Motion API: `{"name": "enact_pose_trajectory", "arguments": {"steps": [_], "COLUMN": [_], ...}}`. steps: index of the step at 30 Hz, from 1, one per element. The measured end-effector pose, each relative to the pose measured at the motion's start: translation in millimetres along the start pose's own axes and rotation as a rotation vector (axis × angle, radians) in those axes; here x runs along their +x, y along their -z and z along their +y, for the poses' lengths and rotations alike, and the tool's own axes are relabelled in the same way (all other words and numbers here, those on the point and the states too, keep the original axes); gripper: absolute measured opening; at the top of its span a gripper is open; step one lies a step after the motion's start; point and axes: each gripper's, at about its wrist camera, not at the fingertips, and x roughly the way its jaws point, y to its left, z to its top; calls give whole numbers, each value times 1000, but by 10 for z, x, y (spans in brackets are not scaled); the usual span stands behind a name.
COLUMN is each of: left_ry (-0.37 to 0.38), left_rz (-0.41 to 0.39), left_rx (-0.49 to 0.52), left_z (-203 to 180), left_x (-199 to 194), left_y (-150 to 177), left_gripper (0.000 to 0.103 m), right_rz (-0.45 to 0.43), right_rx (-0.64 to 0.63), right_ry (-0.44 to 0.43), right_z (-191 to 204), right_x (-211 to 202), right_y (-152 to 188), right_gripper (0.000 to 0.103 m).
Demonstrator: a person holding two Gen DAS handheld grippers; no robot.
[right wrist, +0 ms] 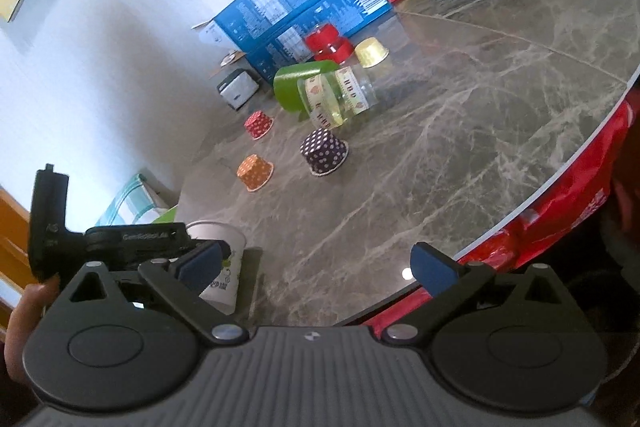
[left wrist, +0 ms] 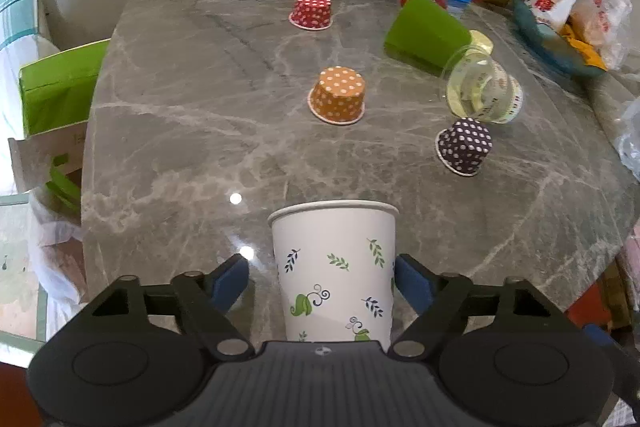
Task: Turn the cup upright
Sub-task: 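Grasp the upright white cup with the left gripper as the right releases, then carry the white cup with the left gripper and lower it onto the table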
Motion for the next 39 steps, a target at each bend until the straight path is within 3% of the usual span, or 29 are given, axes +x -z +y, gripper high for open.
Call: {"name": "enact_pose_trajectory", "arguments": {"steps": [3, 8, 12, 16, 23, 26, 32, 36, 39], "left_ry": [-11, -48, -25, 101, 272, 236, 221, 228, 235], "left_rz": [13, 13, -31, -185, -434, -612, -863, -942, -923], "left_rx": [-18, 19, 70, 128, 211, 219, 182, 194, 152], "left_z": [2, -72, -105, -152, -253, -300, -317, -311, -258], "left_x": [32, 20, -85, -315, -480, -489, -435, -413, -376], "left_y": [-2, 17, 45, 92, 194, 348, 617, 637, 607], "left_gripper": [67, 65, 64, 64, 65, 64, 64, 64, 64], "right_rz": [6, 2, 8, 12, -35, -94, -164, -170, -179], "right_rx": [6, 23, 26, 42, 18, -34, -112, -106, -82], "right_ry": [-11, -21, -29, -56, -10, 12, 78, 96, 91], "right_z": [-43, -105, -111, -111, -78, -40, -9, -16, -42], "right_x": [6, -29, -32, -44, -123, -161, -125, -113, -134], "right_y": [14, 41, 69, 89, 131, 183, 302, 314, 331], "right_gripper": [102, 102, 102, 102, 102, 102, 102, 102, 102]}}
